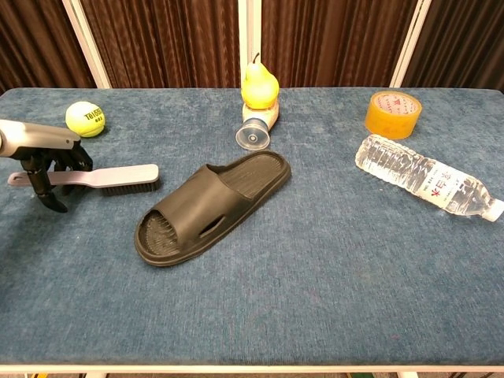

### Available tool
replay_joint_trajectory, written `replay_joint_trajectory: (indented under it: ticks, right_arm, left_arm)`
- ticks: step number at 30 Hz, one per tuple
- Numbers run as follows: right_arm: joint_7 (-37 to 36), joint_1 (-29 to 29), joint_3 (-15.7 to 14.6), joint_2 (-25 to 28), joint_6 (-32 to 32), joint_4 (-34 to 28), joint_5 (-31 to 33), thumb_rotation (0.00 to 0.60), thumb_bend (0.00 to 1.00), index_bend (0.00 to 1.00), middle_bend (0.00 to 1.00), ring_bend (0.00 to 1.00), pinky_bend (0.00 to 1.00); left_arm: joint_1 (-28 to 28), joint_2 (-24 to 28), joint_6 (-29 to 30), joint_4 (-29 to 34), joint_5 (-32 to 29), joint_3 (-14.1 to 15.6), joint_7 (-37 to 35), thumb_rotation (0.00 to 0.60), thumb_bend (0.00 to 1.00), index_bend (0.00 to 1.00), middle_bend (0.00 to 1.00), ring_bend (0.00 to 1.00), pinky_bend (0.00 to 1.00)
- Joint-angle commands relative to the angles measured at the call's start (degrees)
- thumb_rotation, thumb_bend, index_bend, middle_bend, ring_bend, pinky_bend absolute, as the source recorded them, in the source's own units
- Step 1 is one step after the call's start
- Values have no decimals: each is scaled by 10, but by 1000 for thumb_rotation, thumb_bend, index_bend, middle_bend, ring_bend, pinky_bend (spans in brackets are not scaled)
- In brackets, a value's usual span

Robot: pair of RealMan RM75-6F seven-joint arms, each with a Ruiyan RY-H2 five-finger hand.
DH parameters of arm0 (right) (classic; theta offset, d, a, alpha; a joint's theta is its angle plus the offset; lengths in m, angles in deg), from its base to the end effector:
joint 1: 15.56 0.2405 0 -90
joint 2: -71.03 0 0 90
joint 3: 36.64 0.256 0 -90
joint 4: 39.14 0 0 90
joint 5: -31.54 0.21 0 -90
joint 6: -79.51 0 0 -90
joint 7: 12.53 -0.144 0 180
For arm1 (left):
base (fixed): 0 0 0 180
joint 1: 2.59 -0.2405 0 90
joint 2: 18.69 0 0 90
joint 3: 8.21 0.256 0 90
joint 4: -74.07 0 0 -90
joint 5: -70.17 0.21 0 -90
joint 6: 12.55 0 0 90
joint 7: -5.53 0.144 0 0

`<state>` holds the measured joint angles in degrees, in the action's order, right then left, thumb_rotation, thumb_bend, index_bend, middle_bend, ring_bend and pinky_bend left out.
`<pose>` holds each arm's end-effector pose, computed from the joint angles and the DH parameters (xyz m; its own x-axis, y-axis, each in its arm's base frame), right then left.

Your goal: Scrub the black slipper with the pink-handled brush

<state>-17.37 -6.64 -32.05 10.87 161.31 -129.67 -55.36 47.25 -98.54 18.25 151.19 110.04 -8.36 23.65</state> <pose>-0.3067 -0.2104 0.1811 0.4106 0.0057 0.9118 -0.9084 -0.0836 0.4096 -0.2435 0.3632 0.0008 0.4507 0.6452 0.6169 0.8706 -0.1647 -0.4637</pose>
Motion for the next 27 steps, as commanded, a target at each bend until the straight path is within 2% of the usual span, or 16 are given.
replay_joint_trajectory:
  ticks: [1, 4, 7, 11, 17, 21, 25, 27]
  right_arm:
    - [-2, 0, 0, 0, -1, 1, 1, 600, 111, 9, 102, 9, 21]
    - [-5, -1, -2, -1, -2, 2, 2, 600, 111, 9, 102, 10, 21]
    - [-7, -1, -2, -3, -1, 4, 1, 600, 111, 9, 101, 10, 21]
    - [-8, -2, -3, -3, -2, 4, 2, 600, 112, 9, 102, 10, 21]
    - [-10, -3, -4, -3, -4, 5, 5, 600, 112, 8, 102, 10, 21]
    - [-9, -3, -5, -3, -7, 4, 5, 600, 113, 9, 110, 10, 21]
    - [-7, 0, -6, -4, -12, 2, 3, 600, 113, 9, 112, 10, 21]
    - [-5, 5, -7, -5, -19, -1, 0, 600, 113, 9, 114, 10, 21]
  left_arm:
    - [11, 1, -3, 7, -15, 13, 7, 600, 260, 657, 742, 664, 734]
    - [22, 3, -11, 12, -30, 26, 14, 600, 273, 693, 773, 695, 781]
    - [32, 0, -11, 12, -44, 36, 15, 600, 294, 726, 801, 723, 877]
    - [32, -11, 13, 8, -46, 38, 13, 600, 309, 820, 892, 812, 981]
    - [13, -39, 59, -19, -31, 18, -15, 600, 376, 961, 999, 919, 1000]
    - [-18, -52, 104, -38, 33, -5, -62, 600, 440, 998, 1000, 967, 1000]
    - [-62, -69, 185, -63, 138, -34, -157, 600, 524, 1000, 1000, 1000, 1000]
    - [-82, -75, 220, -78, 195, -47, -230, 600, 546, 1000, 1000, 1000, 1000]
